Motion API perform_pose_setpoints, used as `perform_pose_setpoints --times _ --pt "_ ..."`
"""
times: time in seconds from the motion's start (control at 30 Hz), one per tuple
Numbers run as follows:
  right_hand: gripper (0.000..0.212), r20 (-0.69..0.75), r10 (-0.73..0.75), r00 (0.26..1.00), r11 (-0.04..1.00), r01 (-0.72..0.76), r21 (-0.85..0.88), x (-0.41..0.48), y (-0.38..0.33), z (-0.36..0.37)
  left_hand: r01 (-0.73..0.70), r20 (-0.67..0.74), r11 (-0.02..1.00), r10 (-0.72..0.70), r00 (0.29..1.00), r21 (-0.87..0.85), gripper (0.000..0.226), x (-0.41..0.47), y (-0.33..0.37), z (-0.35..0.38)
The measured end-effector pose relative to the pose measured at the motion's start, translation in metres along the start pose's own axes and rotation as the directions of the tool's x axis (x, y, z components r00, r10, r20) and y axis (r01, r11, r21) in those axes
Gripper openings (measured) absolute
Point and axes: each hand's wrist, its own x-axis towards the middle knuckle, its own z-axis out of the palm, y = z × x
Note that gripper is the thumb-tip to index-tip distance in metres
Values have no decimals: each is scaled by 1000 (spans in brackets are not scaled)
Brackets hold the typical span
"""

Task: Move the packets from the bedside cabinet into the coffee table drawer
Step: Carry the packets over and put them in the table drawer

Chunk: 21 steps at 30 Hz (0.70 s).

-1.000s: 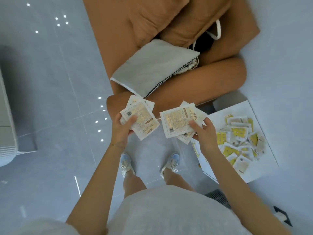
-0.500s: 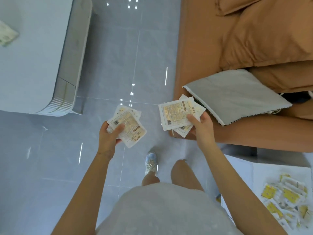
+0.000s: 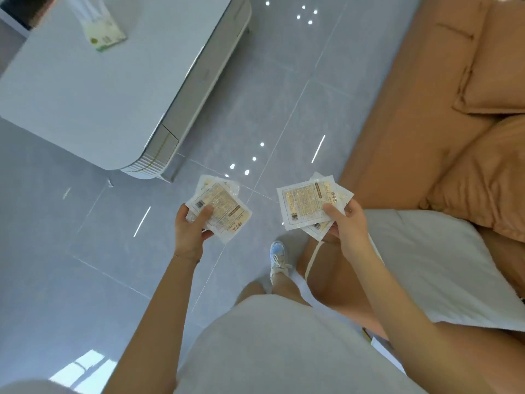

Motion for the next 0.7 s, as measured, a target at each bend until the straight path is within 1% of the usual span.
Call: perform_pose_setpoints --times 0.13,0.37,0.5,0.6,0.7 --pt "40 81 4 997 995 4 -98 38 -39 31 11 -89 997 -18 996 -73 30 31 20 10" --pt "35 188 9 982 984 24 -176 107 -102 105 6 -194 987 -38 980 -162 26 98 61 19" --pt "36 261 8 965 974 52 -222 153 -140 160 -7 -224 978 -41 974 -208 25 150 94 22" --pt "37 276 13 961 966 59 -252 185 -168 204 -8 -235 969 -51 971 -245 22 187 122 22" --pt "36 326 15 945 955 83 -286 214 -195 247 -12 -263 964 -60 963 -264 31 224 152 19"
